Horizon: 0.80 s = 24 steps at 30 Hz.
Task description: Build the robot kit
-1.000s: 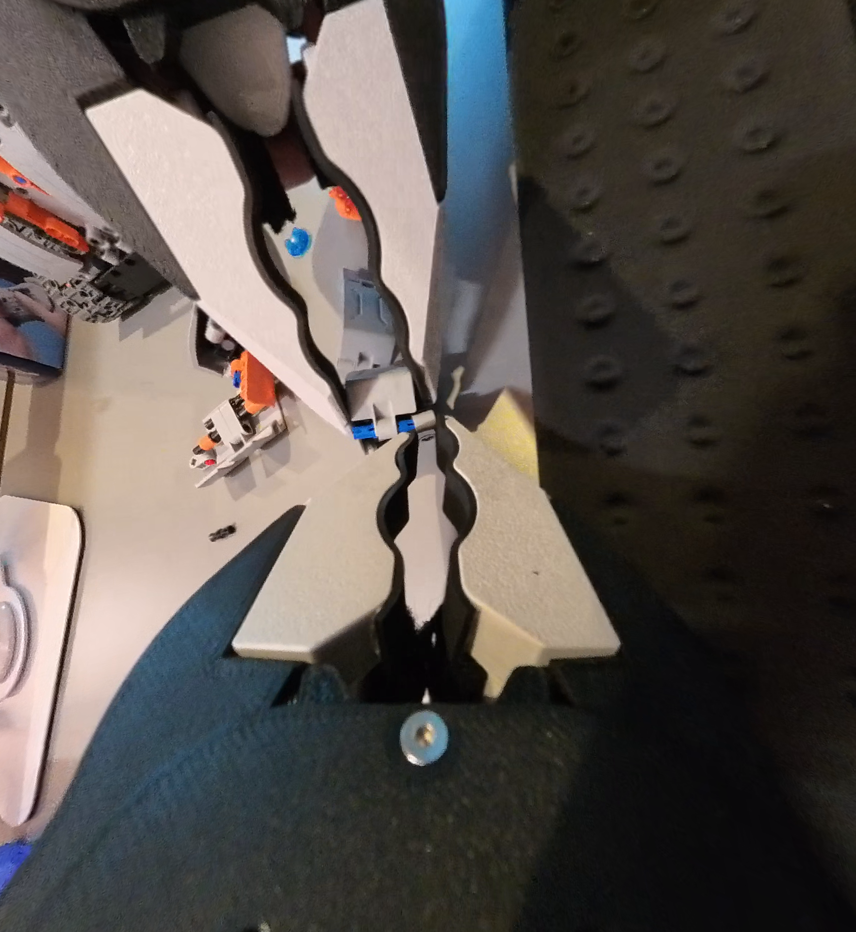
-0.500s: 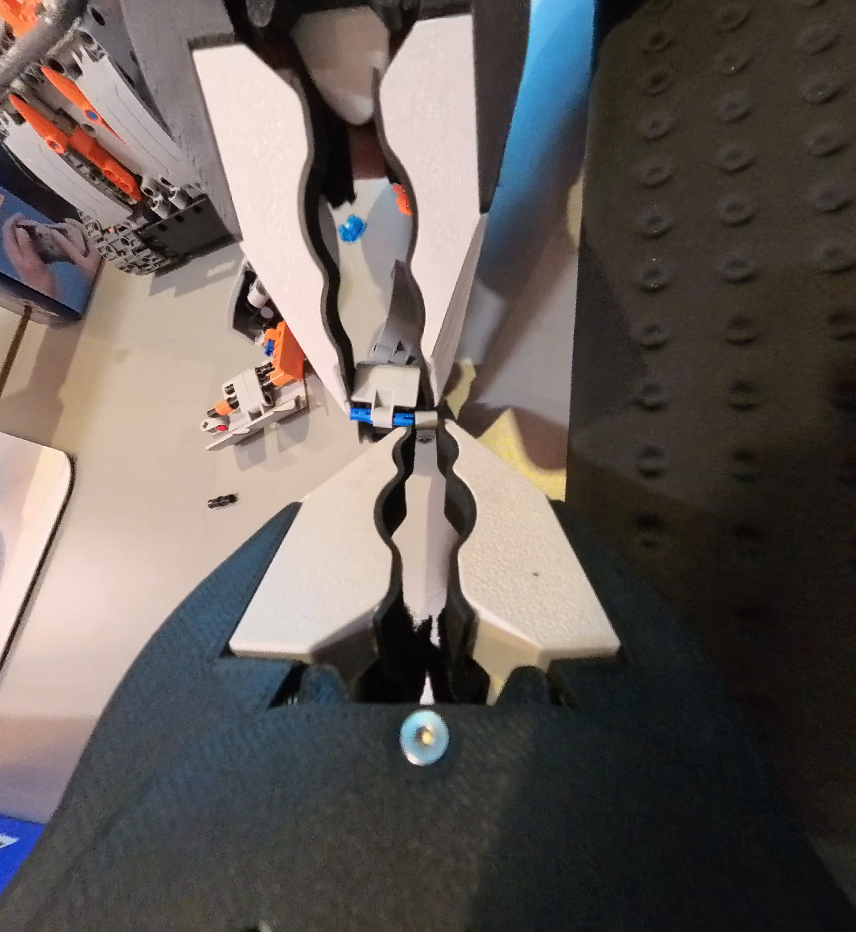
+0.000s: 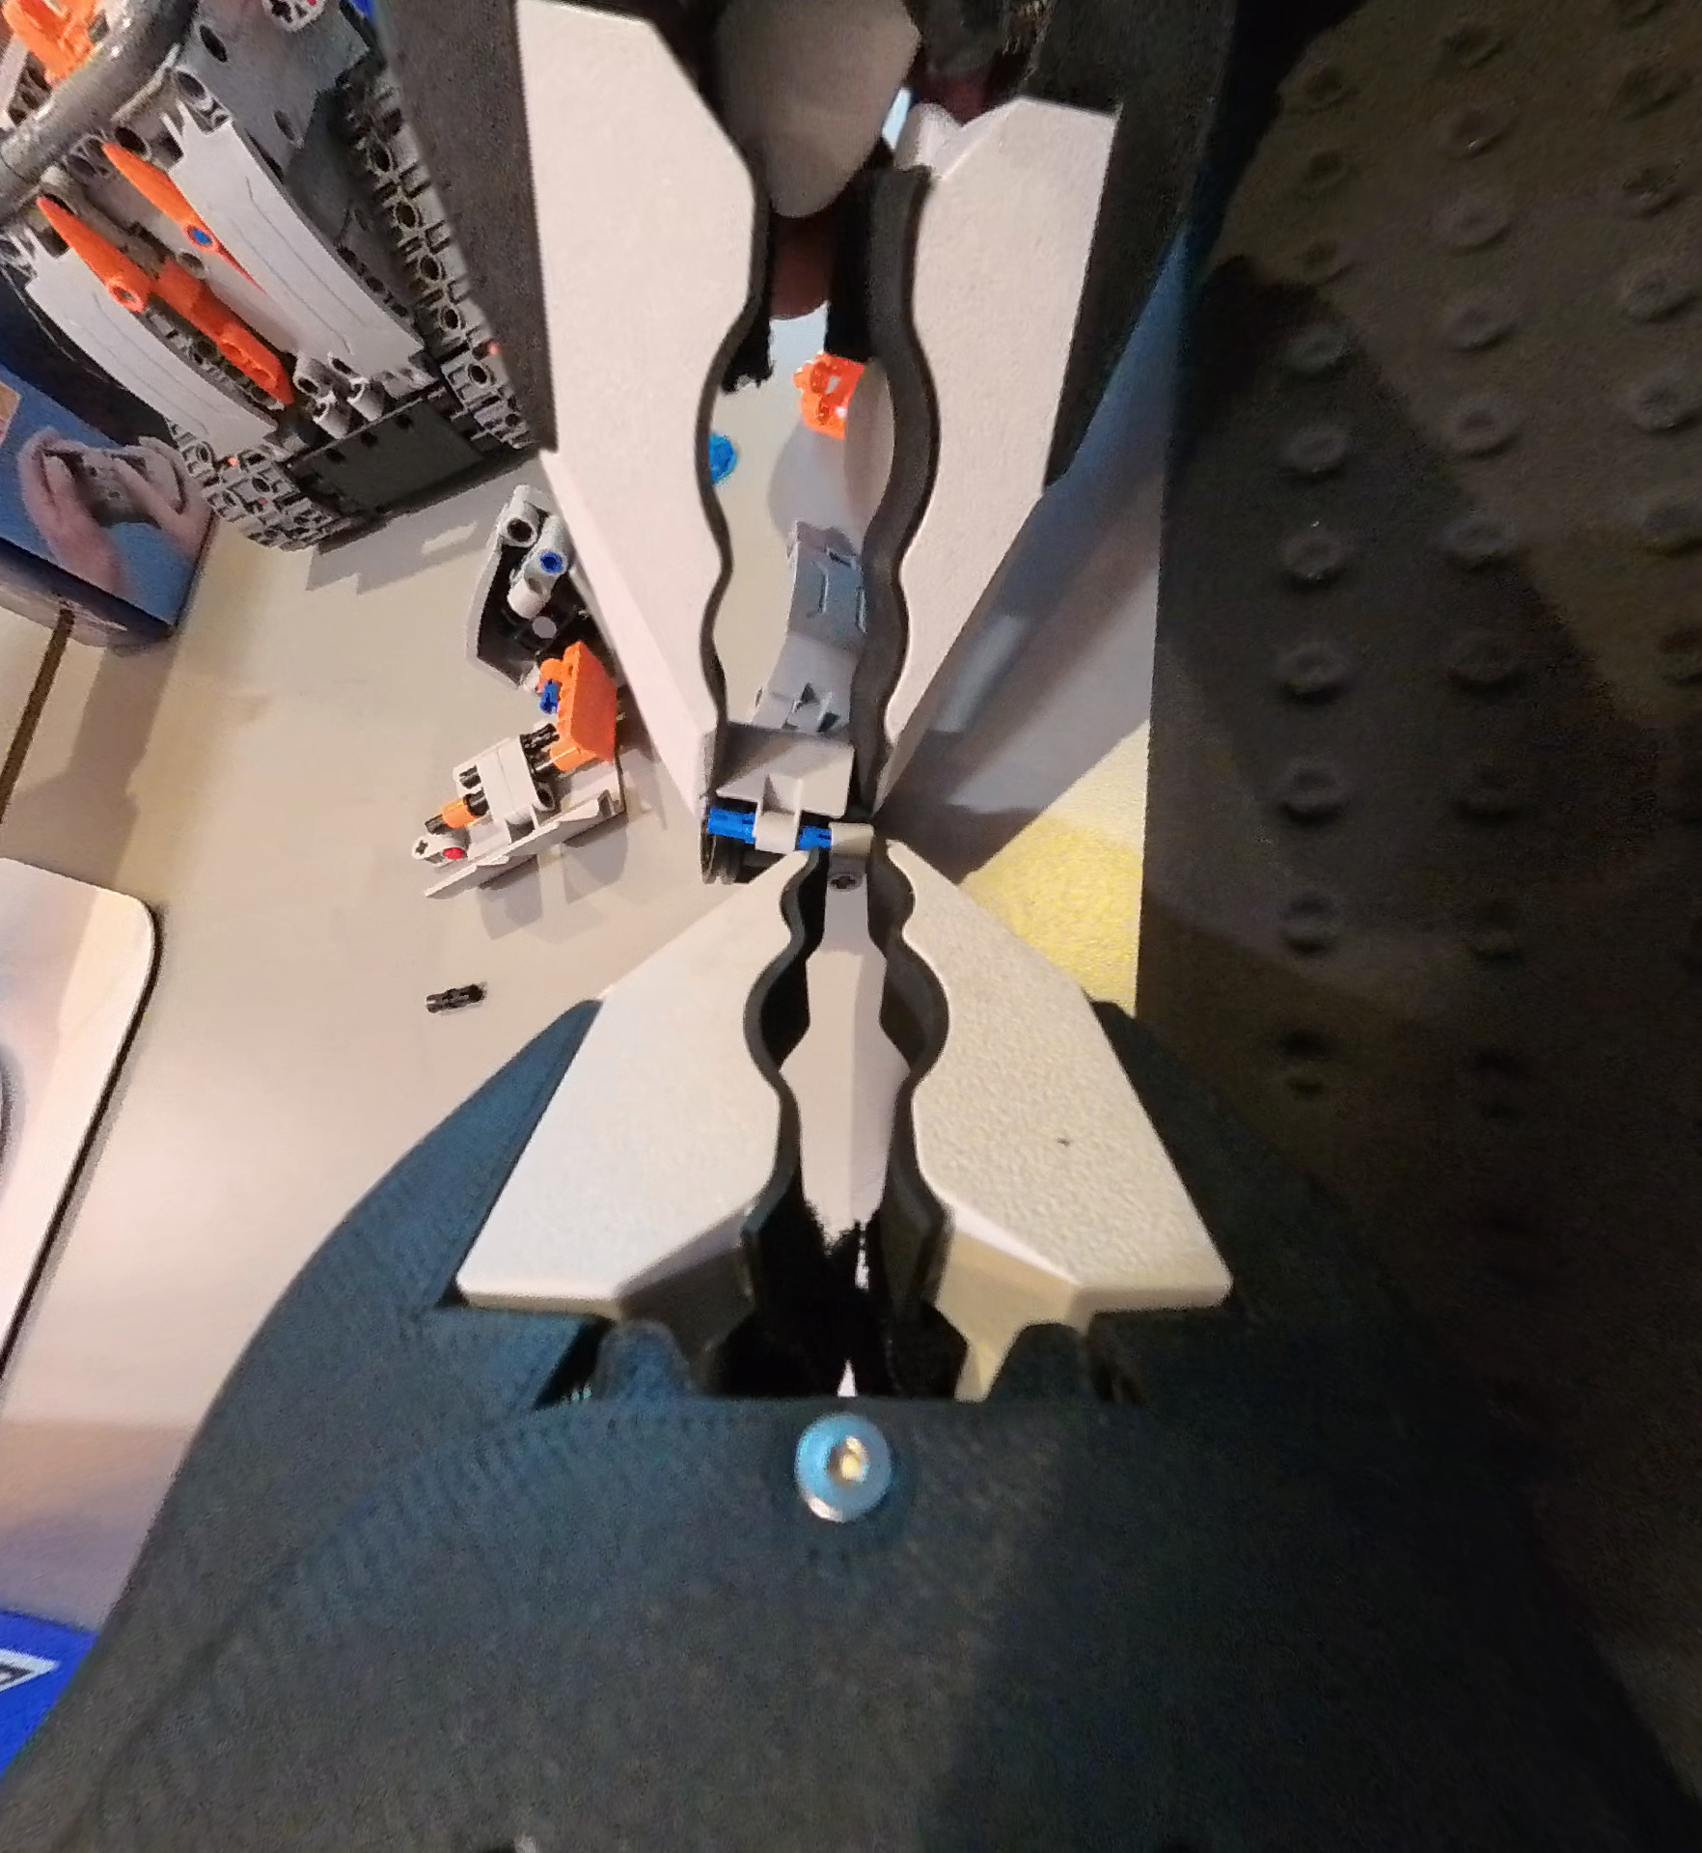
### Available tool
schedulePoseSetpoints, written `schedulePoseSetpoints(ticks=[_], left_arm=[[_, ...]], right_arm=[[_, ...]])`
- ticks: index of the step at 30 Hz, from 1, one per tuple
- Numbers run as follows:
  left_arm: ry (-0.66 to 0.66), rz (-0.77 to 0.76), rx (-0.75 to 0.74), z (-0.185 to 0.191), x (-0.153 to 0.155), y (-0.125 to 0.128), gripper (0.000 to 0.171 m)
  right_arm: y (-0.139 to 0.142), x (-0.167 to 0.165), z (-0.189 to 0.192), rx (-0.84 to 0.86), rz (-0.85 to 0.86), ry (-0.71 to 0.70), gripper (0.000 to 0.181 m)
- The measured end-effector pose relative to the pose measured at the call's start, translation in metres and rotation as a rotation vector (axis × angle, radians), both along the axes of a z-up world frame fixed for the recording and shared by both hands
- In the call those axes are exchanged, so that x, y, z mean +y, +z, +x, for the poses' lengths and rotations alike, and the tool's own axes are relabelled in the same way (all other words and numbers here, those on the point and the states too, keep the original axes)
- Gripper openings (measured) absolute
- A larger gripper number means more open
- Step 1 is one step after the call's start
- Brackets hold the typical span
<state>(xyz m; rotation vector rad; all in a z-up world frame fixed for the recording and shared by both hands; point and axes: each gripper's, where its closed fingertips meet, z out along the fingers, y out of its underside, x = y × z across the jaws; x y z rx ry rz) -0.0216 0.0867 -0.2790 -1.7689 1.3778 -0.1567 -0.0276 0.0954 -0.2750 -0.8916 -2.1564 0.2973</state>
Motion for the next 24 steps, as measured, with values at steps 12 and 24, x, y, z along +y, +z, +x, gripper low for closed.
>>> schedulePoseSetpoints(ticks=[12,24], left_arm=[[-0.036,-0.019,0.044,0.002,0.002,0.0,0.004],[0.078,0.076,0.022,-0.005,0.01,0.007,0.029]], right_arm=[[-0.001,0.003,0.003,-0.04,-0.007,0.026,0.024],[0.0,0.002,0.0,-0.006,-0.128,0.009,0.024]])
